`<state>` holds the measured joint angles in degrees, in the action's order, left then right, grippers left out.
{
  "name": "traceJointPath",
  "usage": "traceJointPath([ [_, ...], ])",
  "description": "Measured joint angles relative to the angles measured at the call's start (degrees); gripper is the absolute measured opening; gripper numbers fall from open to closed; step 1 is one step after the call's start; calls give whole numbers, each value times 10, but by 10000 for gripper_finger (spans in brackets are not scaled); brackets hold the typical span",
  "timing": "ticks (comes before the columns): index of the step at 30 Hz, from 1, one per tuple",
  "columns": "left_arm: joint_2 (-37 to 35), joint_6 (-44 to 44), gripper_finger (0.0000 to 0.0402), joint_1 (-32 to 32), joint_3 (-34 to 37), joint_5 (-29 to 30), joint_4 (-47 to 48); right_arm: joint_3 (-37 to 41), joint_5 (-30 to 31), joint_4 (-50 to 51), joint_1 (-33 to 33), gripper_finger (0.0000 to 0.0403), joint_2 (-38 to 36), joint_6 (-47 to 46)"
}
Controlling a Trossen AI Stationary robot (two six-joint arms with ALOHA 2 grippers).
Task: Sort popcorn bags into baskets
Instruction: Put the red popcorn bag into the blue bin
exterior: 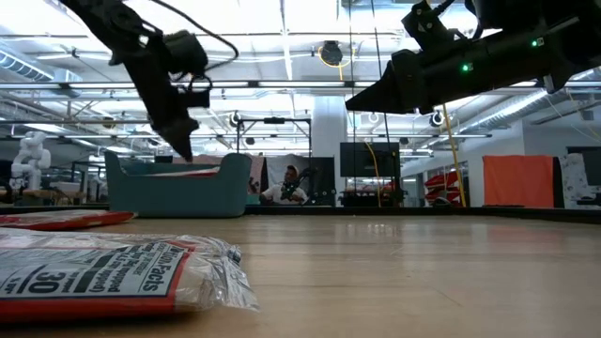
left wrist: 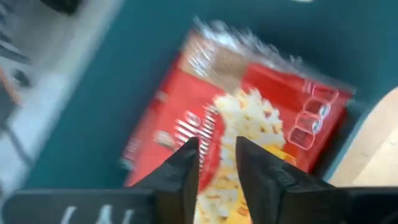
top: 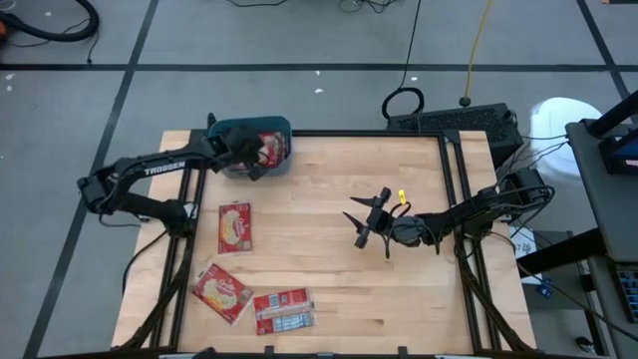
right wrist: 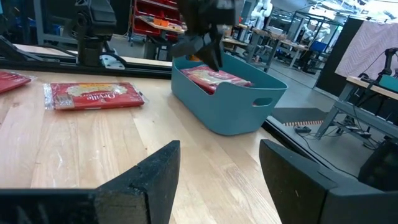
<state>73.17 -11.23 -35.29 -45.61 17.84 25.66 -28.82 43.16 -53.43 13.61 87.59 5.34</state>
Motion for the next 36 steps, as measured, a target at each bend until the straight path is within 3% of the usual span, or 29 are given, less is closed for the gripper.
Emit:
traceJointPath([
  [4,32,11,78,-35,0,-55,0,0,0,1,0,214,0,0],
  [13,73,-4,52,-60,0,-60,-34,0,0,2,0,214,0,0],
  [22,-22,11,51,-42,0,-58,-10,0,0,2,0,214,0,-2],
  [25,-78,29,51,-15,0,-57,9,0,-15,2,0,214,0,-17],
  [28,-131,47,51,36,0,-59,30,0,-75,1,-1,214,0,-36],
  [36,-186,108,51,257,5,-60,46,0,-213,2,10,214,1,-126],
])
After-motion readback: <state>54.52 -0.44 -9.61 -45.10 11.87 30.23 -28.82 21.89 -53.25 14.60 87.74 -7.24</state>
